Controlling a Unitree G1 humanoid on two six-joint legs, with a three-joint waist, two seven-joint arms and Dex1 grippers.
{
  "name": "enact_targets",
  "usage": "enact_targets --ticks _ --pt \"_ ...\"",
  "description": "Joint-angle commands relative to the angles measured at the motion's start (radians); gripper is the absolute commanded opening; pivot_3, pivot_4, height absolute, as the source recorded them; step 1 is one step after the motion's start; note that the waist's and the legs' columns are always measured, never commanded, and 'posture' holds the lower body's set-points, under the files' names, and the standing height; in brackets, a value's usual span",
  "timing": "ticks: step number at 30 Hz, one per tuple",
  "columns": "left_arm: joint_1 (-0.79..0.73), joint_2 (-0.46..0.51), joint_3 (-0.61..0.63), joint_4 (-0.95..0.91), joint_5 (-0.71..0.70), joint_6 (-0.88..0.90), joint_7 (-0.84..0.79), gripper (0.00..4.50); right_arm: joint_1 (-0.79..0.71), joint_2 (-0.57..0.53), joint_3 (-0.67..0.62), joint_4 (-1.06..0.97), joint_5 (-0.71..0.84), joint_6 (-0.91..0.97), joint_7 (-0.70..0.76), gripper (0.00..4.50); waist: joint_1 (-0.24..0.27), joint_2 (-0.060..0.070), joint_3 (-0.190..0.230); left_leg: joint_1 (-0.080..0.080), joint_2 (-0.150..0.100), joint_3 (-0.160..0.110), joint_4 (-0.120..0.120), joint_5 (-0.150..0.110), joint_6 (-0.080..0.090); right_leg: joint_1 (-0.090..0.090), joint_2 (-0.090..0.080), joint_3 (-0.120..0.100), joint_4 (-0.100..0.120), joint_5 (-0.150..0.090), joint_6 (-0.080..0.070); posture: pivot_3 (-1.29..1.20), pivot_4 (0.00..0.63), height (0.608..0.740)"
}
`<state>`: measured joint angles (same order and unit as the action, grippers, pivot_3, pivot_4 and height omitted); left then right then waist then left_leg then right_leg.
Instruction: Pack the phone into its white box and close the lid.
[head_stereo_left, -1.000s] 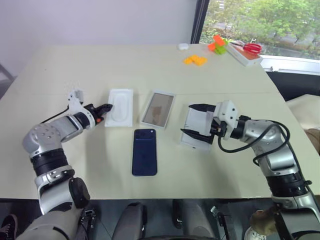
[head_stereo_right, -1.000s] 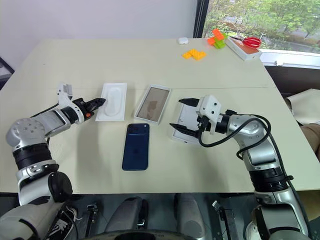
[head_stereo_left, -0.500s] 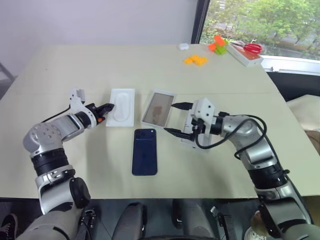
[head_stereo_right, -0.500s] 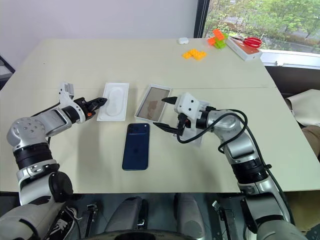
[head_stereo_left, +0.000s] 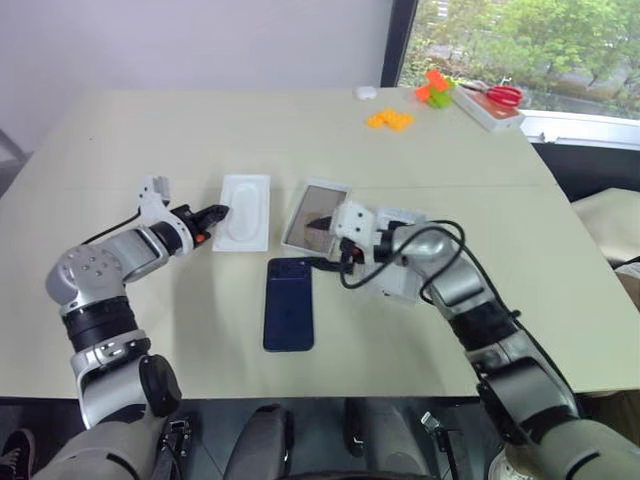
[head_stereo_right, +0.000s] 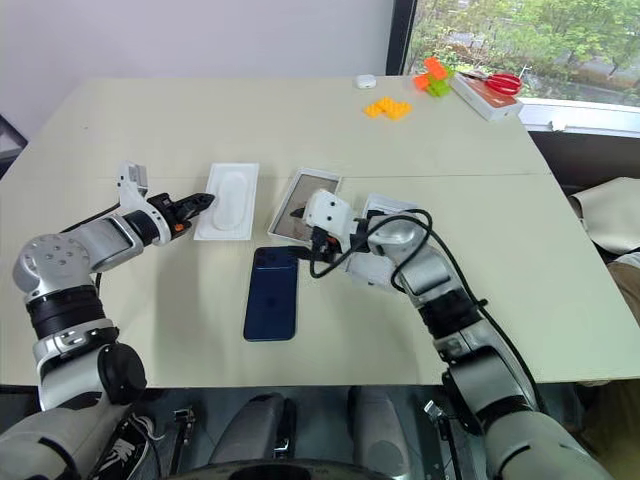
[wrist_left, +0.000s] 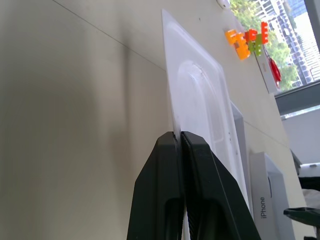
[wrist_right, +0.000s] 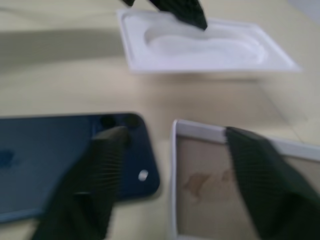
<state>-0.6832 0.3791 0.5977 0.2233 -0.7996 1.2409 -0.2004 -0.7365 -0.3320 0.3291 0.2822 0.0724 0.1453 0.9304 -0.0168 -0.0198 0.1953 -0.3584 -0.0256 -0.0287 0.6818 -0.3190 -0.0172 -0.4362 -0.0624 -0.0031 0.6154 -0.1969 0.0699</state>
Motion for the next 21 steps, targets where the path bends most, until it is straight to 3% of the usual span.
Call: enact_targets --ticks 1,10,14,21 --pt "-0.003 0.007 0.009 -0.052 -0.032 0.009 0.004 0.0 -0.028 -0.011 0.014 0.029 -0.028 0.001 0.036 2.72 0.002 0.0 0.0 0.0 0.0 0.0 0.0 0.0 0.0 0.0 0.0 0.0 0.0 0.0 0.0 0.0 0.15 0.74" --pt "0.006 0.002 0.008 -0.061 -0.033 0.003 0.011 0.0 -0.023 -0.014 0.041 0.073 -0.093 -0.013 0.042 2.72 0.0 0.0 0.0 -0.006 0.0 0.0 0.0 0.003 -0.005 -0.005 0.0 0.0 0.0 0.0 0.0 0.0 0.15 0.74" --pt "0.009 0.002 0.01 -0.066 -0.036 0.004 0.013 0.0 -0.031 -0.025 0.037 0.081 -0.11 -0.025 0.045 1.53 0.0 0.0 0.0 -0.007 0.0 0.0 0.0 0.004 -0.007 -0.007 0.0 0.0 0.001 0.0 0.0 0.0 0.15 0.74" --pt "0.002 0.002 0.009 -0.059 -0.04 -0.004 0.011 0.0 -0.019 -0.042 0.037 0.073 -0.117 -0.018 0.073 1.53 0.0 0.0 0.0 -0.007 0.0 0.0 0.0 0.004 -0.007 -0.007 0.0 0.0 0.001 0.0 0.0 0.0 0.15 0.74"
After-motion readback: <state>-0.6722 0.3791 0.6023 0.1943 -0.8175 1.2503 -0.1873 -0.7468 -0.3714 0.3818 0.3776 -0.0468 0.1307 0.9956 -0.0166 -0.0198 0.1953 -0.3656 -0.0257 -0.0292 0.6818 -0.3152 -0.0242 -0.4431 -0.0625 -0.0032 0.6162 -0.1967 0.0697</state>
